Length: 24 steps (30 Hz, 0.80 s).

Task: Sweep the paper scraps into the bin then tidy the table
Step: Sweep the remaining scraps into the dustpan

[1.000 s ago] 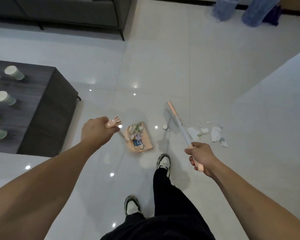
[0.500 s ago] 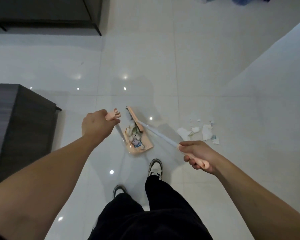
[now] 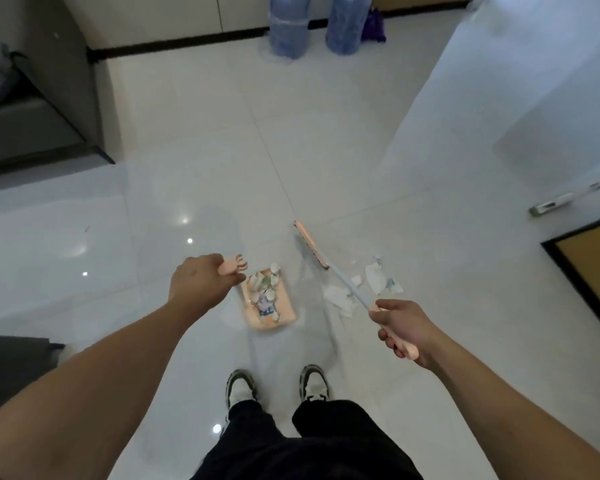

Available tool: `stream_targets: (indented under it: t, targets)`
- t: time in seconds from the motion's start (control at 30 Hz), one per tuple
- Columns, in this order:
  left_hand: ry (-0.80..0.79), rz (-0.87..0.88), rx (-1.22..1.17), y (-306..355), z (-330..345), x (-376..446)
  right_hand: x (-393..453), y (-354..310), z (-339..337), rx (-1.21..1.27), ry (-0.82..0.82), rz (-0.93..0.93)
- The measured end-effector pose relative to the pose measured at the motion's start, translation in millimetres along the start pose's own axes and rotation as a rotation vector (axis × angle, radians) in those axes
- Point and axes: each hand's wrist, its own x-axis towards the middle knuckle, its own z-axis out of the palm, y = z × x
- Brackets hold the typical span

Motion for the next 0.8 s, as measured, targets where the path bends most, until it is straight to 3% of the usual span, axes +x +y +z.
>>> stream_targets:
  t: [0.23,0.5,0.63,0.8]
  targets:
    - [-0.076,0.144,0.047,49.9,15.0,49.7,20.3,12.1,-34.5,0.036,0.176,0.053]
    - [-0.099,0.205,0.141,117.4,65.9,73.2,94.6,8.8,-121.0,0.108,0.279,0.163]
    - [-0.076,0.211,0.184,141.2,81.3,85.0,115.8,23.4,-148.3,0.085,0.244,0.216]
    - [-0.077,0.215,0.212,145.1,81.3,95.7,105.0,41.5,-128.6,-0.028,0.111,0.239]
